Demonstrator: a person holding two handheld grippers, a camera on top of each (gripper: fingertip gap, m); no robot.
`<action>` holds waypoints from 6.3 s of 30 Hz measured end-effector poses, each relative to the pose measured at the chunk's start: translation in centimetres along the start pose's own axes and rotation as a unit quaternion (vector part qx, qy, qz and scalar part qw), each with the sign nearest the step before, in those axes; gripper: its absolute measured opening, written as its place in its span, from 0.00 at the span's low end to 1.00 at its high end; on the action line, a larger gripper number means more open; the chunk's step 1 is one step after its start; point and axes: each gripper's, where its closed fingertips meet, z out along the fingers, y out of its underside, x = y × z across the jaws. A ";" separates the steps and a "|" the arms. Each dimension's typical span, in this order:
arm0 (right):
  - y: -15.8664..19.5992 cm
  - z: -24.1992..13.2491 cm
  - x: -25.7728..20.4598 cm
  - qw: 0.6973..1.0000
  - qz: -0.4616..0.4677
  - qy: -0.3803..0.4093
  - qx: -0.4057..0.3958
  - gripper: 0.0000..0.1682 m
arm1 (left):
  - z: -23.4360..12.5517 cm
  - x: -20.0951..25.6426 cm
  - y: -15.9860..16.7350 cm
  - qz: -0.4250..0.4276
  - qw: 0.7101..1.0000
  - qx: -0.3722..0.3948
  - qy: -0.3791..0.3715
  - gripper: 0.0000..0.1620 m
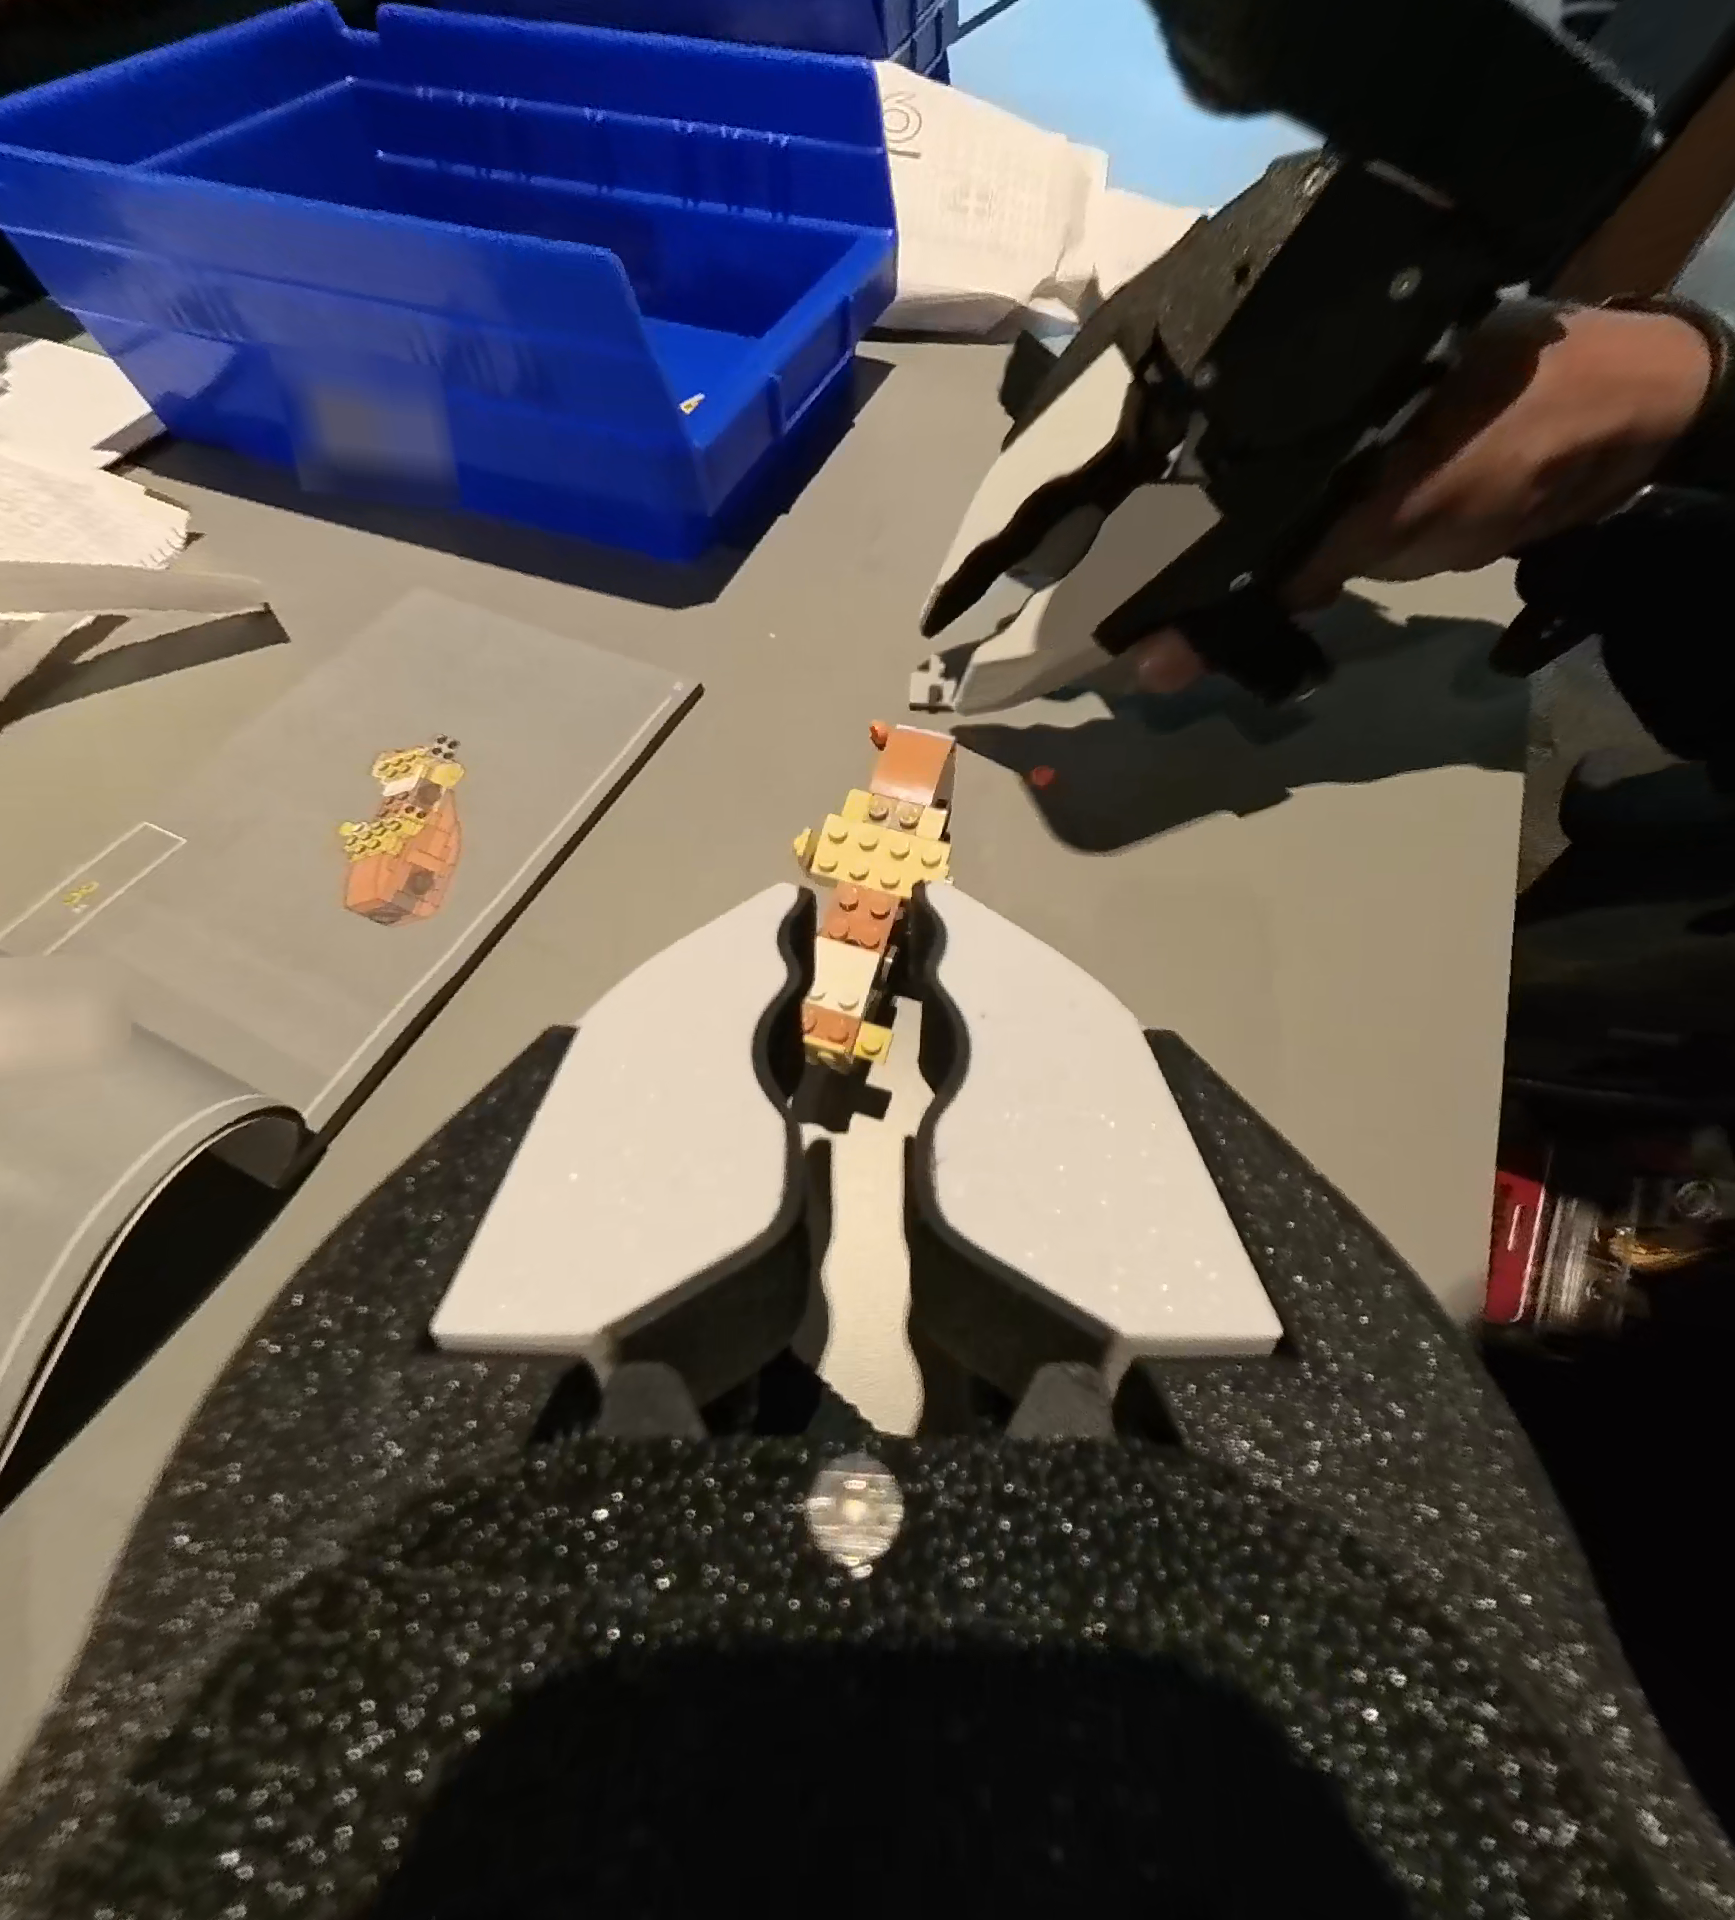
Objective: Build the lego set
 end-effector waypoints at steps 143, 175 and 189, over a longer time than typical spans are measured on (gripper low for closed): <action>-14.4 -3.6 -3.8 0.847 -0.294 0.046 0.441 0.10 | 3.6 -3.1 -6.9 -0.141 0.950 0.164 0.226 0.08; -15.3 -6.1 -4.8 0.845 0.030 -0.311 0.435 0.12 | 1.1 -2.7 -9.7 -0.071 0.914 0.332 0.224 0.02; -14.9 -5.1 -4.2 0.862 0.013 -0.278 0.423 0.01 | 2.2 -2.6 -8.7 -0.085 0.923 0.295 0.233 0.02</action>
